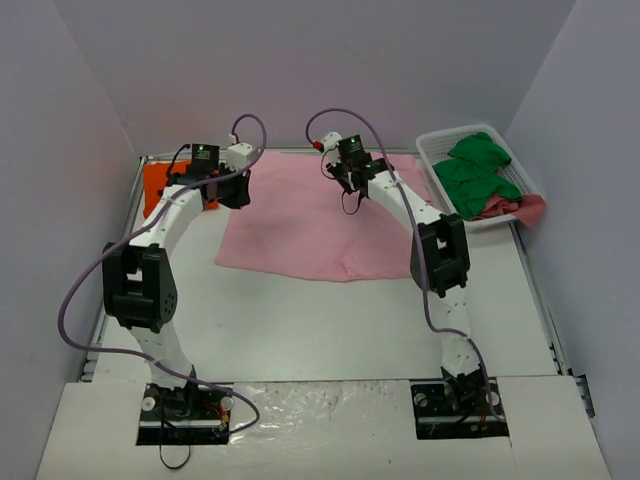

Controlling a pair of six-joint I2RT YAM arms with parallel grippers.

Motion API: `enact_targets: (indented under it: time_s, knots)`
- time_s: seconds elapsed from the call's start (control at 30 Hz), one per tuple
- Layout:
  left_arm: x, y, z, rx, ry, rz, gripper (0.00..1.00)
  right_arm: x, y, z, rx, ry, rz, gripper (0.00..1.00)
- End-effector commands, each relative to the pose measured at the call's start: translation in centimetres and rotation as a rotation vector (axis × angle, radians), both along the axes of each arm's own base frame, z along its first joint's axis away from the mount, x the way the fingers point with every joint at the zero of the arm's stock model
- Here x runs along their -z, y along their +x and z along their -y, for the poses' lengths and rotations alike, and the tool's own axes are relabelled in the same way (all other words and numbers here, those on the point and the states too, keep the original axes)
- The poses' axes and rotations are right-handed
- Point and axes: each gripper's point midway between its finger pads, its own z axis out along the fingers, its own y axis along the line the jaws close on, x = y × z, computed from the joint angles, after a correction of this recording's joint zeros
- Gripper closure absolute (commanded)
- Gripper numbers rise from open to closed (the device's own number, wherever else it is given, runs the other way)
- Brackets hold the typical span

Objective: Fold and stack the t-shirts
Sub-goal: Flatten out the tshirt, then grap the side of the flattened tshirt closest away from the robot with both arms

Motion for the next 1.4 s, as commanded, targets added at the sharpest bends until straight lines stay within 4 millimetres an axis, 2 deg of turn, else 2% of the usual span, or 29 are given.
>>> enact_targets:
  time_s: [0.0,0.03,0.07,0.1,0.17,0.2,0.23,0.27,0.3,0.33,0.37,0.4,0.43,0.5,0.57,0.63,0.73,0.9,1.1,1.37]
  knots:
    - [-5.6,-0.6,1.0,0.077,-0.037,0.121,0.96,-8.7,-1.8,0.9,-0.009,0.034,0.139,0.73]
    - [-5.4,-1.1,1.2,0.117,-0.024,0.116,0.95,-6.4,-3.3,1.5,-0.029,-0.003,0.082,0.72]
    - [-5.0,-1.5,1.2,0.145,-0.019,0.106,0.92,-6.1,-4.3,1.9,-0.044,-0.015,0.059,0.68]
    - [-4.7,-2.1,1.6,0.185,-0.019,0.098,0.90,-7.0,-5.4,2.4,-0.064,-0.021,0.054,0.69]
    - [-3.1,-3.9,1.3,0.274,0.034,0.047,0.90,-4.4,-8.6,3.6,-0.117,-0.046,-0.070,0.69]
    - [-1.9,-4.9,1.1,0.308,0.054,0.018,0.89,-5.3,-9.9,4.1,-0.143,-0.032,-0.088,0.69]
    - [-1.4,-5.7,0.5,0.345,0.100,0.021,0.88,-4.3,-11.6,5.6,-0.162,-0.038,-0.168,0.69]
    - [-0.8,-6.3,0.2,0.360,0.123,0.020,0.86,-4.4,-13.7,5.4,-0.235,0.015,-0.225,0.67]
    - [-0.1,-6.9,-0.2,0.378,0.151,0.018,0.84,-4.0,-15.4,6.4,-0.244,0.029,-0.295,0.65]
    - [0.8,-7.9,-1.0,0.410,0.211,0.027,0.84,-4.1,-16.0,8.1,-0.222,0.066,-0.328,0.64]
    - [1.2,-8.4,-1.4,0.428,0.238,0.029,0.83,-4.7,-17.5,7.7,-0.291,0.137,-0.358,0.62]
    - [1.5,-8.9,-1.9,0.447,0.271,0.030,0.83,-4.0,-19.3,8.3,-0.297,0.159,-0.426,0.61]
    - [2.1,-9.6,-2.5,0.478,0.319,0.043,0.82,-3.8,-19.9,8.7,-0.292,0.184,-0.448,0.59]
    - [2.7,-9.4,-3.9,0.473,0.402,0.065,0.82,-2.4,-21.9,9.4,-0.294,0.215,-0.524,0.57]
    - [3.7,-9.6,-5.1,0.502,0.479,0.066,0.82,-0.8,-22.8,9.6,-0.273,0.228,-0.581,0.54]
    - [4.7,-9.6,-6.0,0.531,0.531,0.059,0.82,1.0,-24.0,9.9,-0.259,0.239,-0.650,0.54]
    - [5.5,-9.3,-6.9,0.549,0.556,0.050,0.82,2.7,-25.1,10.5,-0.258,0.271,-0.710,0.56]
    - [7.0,-8.6,-7.9,0.560,0.620,0.068,0.81,3.5,-25.7,11.5,-0.234,0.310,-0.745,0.55]
    - [8.6,-9.2,-8.0,0.602,0.624,0.031,0.78,4.3,-25.3,12.6,-0.204,0.320,-0.765,0.54]
    - [10.5,-10.0,-8.4,0.641,0.652,0.000,0.73,5.1,-25.4,13.2,-0.188,0.316,-0.788,0.56]
